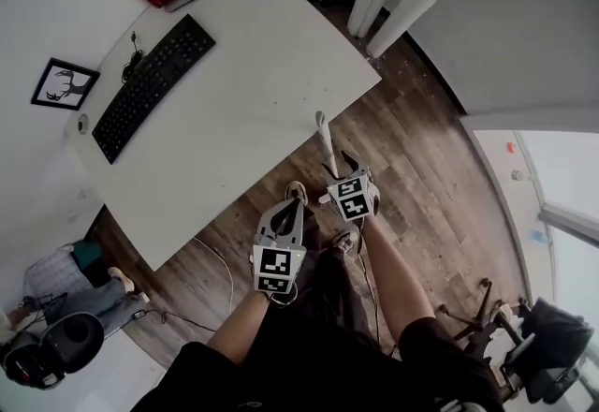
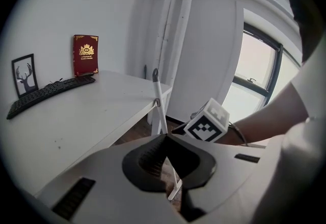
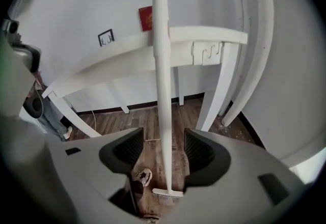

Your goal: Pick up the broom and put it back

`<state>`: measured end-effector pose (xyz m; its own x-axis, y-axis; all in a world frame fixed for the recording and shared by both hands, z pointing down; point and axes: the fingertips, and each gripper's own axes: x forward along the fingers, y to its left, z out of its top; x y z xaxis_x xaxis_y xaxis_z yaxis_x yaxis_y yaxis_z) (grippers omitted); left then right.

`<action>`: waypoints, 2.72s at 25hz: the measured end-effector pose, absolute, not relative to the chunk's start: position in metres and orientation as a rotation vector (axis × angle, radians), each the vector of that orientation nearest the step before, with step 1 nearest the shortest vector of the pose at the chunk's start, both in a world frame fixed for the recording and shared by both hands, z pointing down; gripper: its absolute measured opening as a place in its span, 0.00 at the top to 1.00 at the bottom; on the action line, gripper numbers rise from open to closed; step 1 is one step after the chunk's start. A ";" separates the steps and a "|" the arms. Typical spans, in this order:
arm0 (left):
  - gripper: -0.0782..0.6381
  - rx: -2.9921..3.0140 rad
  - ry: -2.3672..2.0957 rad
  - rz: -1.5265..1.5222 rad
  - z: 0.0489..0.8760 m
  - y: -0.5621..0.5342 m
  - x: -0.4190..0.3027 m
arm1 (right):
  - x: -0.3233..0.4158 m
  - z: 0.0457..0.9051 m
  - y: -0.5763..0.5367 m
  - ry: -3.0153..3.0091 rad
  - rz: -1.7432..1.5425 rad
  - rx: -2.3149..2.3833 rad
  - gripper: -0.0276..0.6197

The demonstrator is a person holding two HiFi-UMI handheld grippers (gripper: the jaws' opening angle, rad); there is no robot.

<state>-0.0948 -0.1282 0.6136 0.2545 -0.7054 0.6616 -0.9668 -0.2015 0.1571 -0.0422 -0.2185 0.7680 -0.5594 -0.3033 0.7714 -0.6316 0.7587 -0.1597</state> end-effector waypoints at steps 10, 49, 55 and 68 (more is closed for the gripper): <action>0.89 1.933 -1.490 0.612 0.629 -0.132 -0.114 | -0.063 0.806 -0.245 -2.143 0.437 0.693 0.82; 0.89 2.123 -1.850 0.444 0.518 -0.051 -0.015 | 0.076 0.548 -0.103 -2.562 0.111 1.046 0.82; 0.89 2.229 -1.920 0.340 0.451 -0.042 0.018 | 0.103 0.459 -0.071 -2.644 0.006 1.086 0.82; 0.89 2.206 -1.921 0.254 0.406 0.076 0.100 | 0.189 0.414 0.054 -2.647 -0.016 1.136 0.82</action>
<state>0.0998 0.0760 0.4065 0.1381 -0.9550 0.2624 -0.9904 -0.1320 0.0412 0.1887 0.0541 0.4138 -0.6605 -0.7138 0.2328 -0.7110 0.6943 0.1115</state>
